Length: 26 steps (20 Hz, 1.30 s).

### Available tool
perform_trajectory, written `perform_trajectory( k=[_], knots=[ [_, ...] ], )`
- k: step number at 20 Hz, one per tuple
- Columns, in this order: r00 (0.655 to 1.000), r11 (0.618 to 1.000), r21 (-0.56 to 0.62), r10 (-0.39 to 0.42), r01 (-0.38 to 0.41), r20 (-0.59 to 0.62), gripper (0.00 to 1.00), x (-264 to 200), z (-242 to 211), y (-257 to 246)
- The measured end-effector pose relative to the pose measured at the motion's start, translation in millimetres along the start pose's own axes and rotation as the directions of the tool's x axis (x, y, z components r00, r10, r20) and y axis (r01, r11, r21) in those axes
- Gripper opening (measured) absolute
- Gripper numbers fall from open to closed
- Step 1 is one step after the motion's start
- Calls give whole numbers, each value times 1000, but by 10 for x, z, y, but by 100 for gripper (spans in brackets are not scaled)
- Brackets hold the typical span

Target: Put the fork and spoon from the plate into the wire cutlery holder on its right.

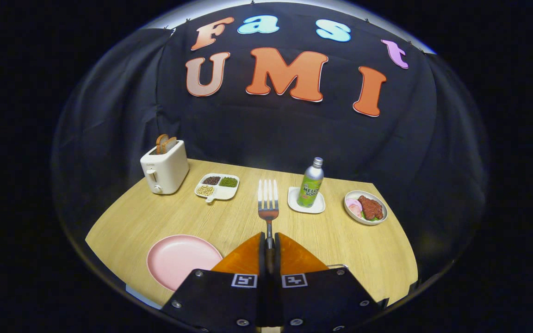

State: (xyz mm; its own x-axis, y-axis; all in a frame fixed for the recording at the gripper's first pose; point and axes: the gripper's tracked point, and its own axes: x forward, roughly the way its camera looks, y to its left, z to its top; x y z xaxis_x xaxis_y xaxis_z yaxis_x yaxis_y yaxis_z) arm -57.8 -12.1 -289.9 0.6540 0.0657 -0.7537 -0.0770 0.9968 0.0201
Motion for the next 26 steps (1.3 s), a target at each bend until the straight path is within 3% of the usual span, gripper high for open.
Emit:
perform_trajectory(
  k=[8, 13, 21, 26],
  knots=[
    [996, 999, -10, -44, 44, -78, 5, -86, -288, -546],
    [979, 998, -14, -60, 58, -193, 5, -59, -712, -743],
    [934, 998, -38, -55, 44, -354, 5, -120, -1228, -925],
    [884, 998, -54, -48, 26, -465, 5, -148, -1460, -947]
  ],
)
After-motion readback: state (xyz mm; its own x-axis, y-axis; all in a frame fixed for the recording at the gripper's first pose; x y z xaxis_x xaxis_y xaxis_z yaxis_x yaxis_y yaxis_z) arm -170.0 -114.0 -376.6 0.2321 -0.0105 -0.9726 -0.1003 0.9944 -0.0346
